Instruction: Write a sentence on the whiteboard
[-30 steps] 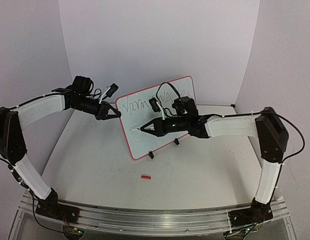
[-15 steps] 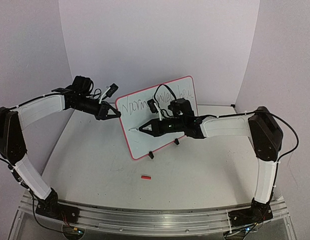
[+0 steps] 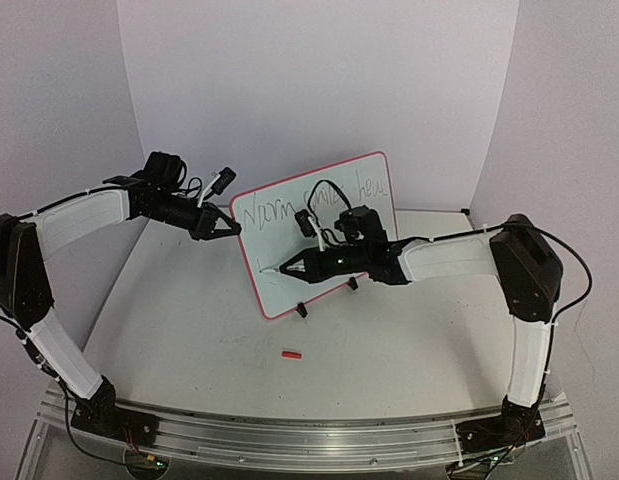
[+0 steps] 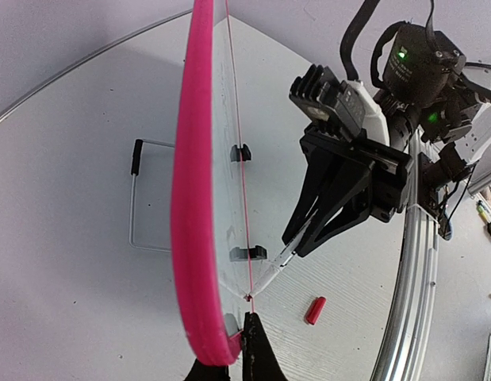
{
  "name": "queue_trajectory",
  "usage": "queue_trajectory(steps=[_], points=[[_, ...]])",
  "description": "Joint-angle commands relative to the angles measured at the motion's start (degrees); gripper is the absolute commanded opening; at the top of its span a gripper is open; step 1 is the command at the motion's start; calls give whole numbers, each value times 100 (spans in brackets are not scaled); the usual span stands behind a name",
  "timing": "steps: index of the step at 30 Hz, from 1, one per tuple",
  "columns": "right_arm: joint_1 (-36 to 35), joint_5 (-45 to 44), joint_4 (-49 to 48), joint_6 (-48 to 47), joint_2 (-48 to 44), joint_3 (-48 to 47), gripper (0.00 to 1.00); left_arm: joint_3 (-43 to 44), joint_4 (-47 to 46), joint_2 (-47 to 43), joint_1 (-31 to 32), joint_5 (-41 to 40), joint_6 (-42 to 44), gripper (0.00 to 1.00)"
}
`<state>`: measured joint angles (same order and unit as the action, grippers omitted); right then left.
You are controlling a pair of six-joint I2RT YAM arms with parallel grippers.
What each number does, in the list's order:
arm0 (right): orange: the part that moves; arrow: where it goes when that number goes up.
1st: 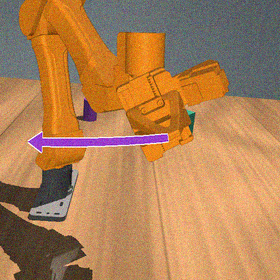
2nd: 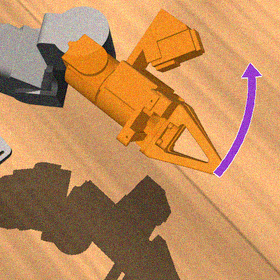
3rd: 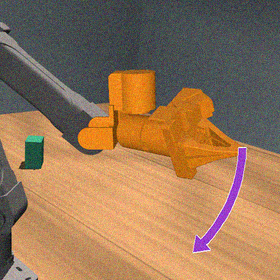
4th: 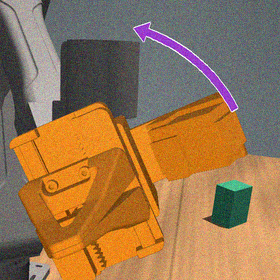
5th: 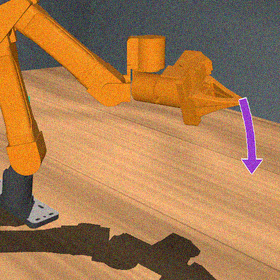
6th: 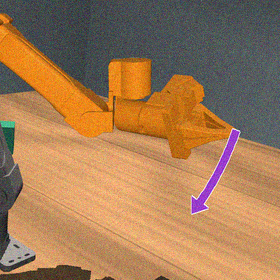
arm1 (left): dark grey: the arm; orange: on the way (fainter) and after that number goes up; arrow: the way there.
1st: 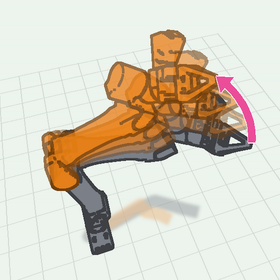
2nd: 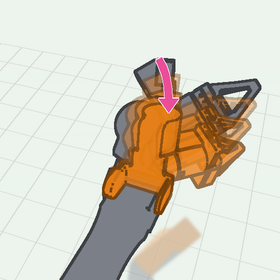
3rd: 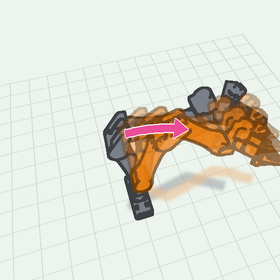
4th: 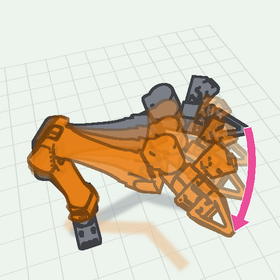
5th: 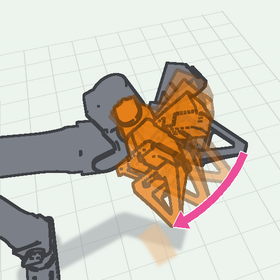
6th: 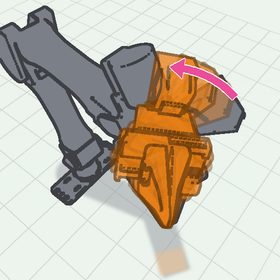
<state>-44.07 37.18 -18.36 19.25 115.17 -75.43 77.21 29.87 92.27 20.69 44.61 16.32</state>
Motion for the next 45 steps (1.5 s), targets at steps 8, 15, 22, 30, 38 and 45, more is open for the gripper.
queue_trajectory(steps=[8, 15, 22, 30, 38, 45], points=[[38, -402, -210, 100, 140, 192, 0, -83, 207, -66, 93, -443, 509, 0], [46, -431, -705, 413, 31, 274, 0, -83, 205, -71, 93, -444, 507, 0], [46, -486, -1031, 593, -2, 365, 0, -83, 205, -76, 93, -435, 504, 0], [47, -710, -1115, 588, -99, 531, 0, -83, 203, -69, 93, -427, 504, 0], [79, -1019, -1221, 622, -243, 768, 0, -82, 206, -63, 94, -419, 506, 0], [98, -1022, -1234, 631, -192, 837, 0, -83, 204, -59, 93, -415, 508, 0]])
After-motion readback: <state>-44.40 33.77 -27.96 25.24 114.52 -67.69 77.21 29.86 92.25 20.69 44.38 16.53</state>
